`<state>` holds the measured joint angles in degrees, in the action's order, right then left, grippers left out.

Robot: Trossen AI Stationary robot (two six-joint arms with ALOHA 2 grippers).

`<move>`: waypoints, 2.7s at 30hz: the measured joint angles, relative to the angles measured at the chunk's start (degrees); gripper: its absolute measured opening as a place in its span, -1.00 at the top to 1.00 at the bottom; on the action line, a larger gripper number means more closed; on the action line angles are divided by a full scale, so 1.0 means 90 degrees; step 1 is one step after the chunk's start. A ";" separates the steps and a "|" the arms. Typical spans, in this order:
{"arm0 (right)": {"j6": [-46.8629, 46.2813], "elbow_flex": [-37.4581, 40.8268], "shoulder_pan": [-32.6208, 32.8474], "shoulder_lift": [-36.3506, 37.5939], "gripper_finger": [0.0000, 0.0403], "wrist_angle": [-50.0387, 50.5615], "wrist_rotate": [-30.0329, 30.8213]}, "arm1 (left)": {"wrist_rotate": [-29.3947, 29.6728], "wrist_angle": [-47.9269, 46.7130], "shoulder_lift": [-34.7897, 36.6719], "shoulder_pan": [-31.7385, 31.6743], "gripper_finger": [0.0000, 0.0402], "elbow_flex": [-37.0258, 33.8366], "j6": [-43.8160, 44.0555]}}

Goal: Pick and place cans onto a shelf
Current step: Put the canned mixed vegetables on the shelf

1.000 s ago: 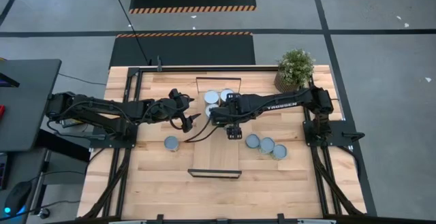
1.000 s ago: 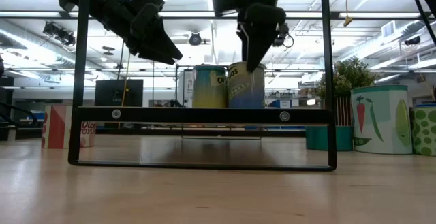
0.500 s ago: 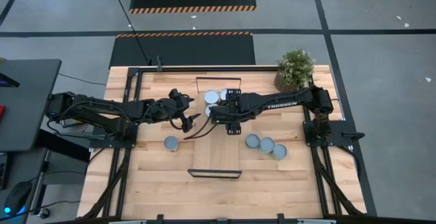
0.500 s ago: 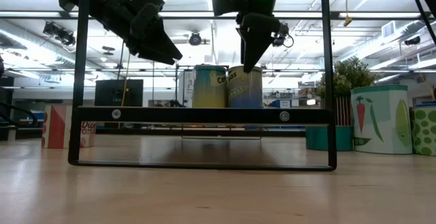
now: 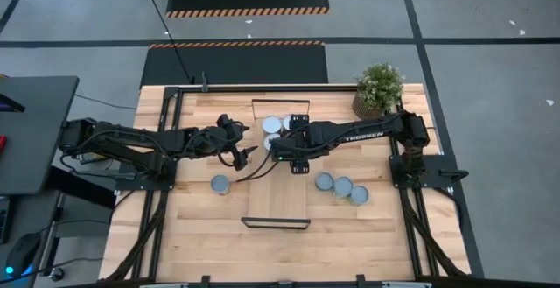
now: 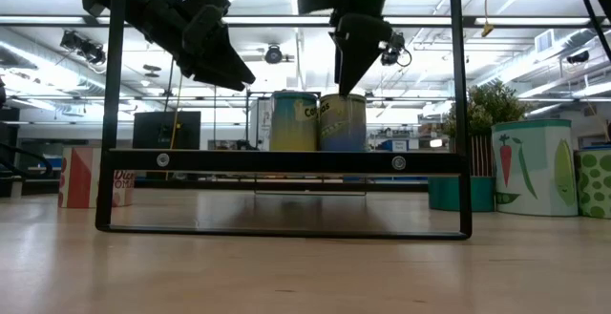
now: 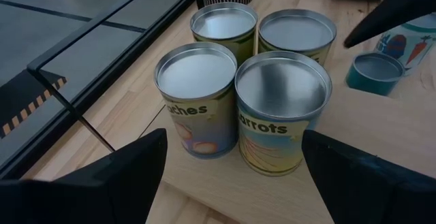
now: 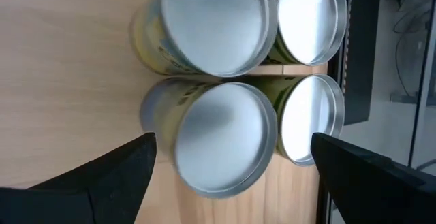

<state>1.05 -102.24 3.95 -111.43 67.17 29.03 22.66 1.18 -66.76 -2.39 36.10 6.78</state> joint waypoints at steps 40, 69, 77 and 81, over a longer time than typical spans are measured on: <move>-0.2523 0.3788 0.1361 0.1981 -0.97 -0.1138 -0.2012 | 0.0000 -0.0111 0.0000 0.0000 -0.72 0.0000 0.0059; -0.3642 0.4879 0.1476 0.1978 -0.71 -0.1216 -0.2726 | -0.0894 -0.0345 0.0000 0.0005 -0.72 0.0005 0.0067; -0.3157 0.4330 0.1455 0.1974 -0.55 -0.0894 -0.2689 | -0.1094 -0.0596 0.0000 0.0219 -0.72 0.0007 -0.0099; -0.2985 0.3726 0.1408 0.1974 -0.55 -0.0509 -0.2533 | -0.1096 -0.0595 0.0000 0.0288 -0.72 0.0006 -0.0124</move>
<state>-25.81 -68.70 16.62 -93.67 62.58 6.24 12.79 -4.17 -66.76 0.20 36.15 5.66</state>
